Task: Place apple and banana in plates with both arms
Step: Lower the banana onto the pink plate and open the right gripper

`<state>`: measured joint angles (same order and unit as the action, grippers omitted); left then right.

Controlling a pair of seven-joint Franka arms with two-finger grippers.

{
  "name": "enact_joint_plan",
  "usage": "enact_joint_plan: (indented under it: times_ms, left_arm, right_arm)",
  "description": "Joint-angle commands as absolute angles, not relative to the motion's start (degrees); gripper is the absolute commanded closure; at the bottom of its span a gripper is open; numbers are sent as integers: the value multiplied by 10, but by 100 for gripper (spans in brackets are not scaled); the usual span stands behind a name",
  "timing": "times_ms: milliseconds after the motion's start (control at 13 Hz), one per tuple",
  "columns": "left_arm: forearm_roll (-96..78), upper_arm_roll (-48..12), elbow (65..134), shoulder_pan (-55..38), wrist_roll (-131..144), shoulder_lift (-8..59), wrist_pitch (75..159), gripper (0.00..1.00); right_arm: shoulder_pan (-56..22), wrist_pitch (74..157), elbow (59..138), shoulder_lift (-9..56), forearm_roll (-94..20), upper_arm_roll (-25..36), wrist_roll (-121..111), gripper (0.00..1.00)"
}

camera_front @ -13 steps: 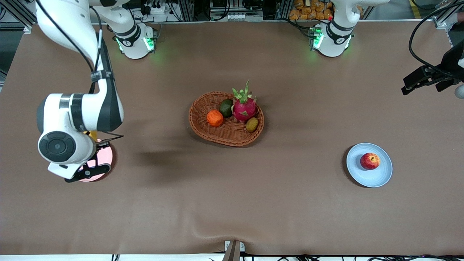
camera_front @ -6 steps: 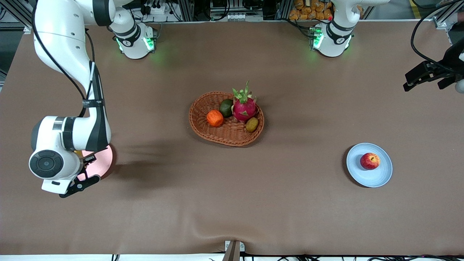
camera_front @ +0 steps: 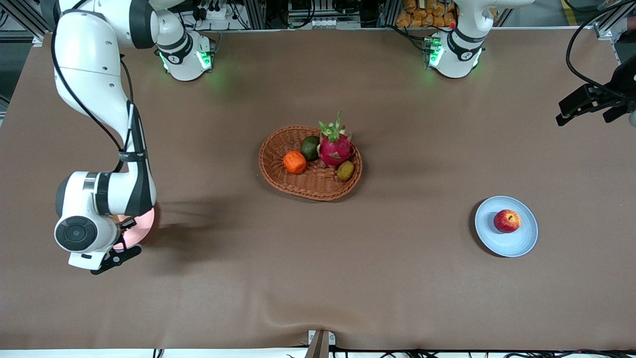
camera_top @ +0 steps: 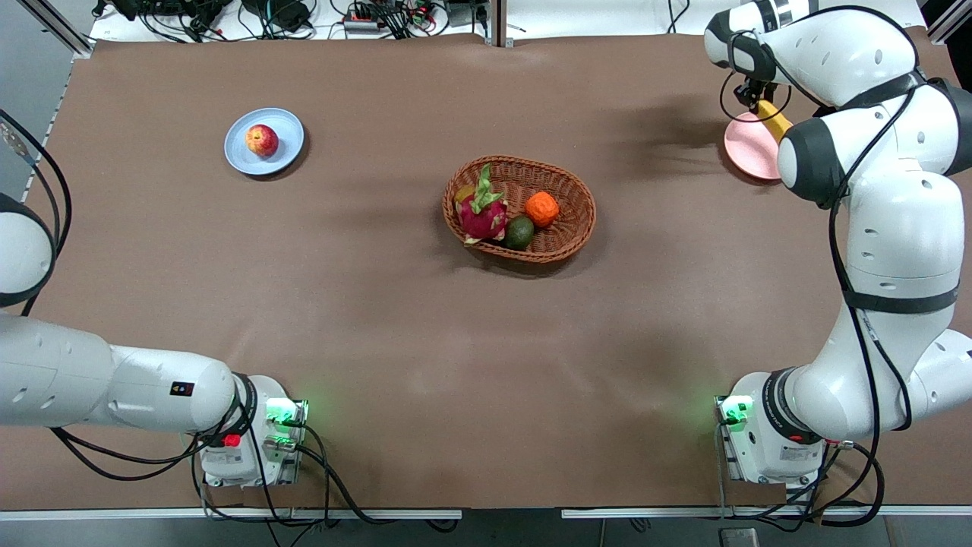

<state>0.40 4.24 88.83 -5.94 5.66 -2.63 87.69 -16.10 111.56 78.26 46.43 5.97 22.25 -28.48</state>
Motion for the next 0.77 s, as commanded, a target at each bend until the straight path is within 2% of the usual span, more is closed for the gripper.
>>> enact_joint_plan:
  times_ms: [0,77,154,538,692]
  left_arm:
    - [11,47,905,-63,48,-41,887,0]
    - [19,47,905,-63,48,-41,887,0]
    - [27,46,904,-64,49,-41,887,0]
    - [26,46,903,-65,62,-40,887,0]
    - [25,45,902,-65,74,-40,888,0]
  right_arm:
    - [-139,1121,776,461,65,198,-266,62]
    - [-141,1127,776,461,65,197,-249,25]
    - [-140,1142,776,462,63,197,-242,0]
    - [-141,1145,775,451,50,196,-243,0]
    - [-137,1131,776,426,-23,199,-247,0]
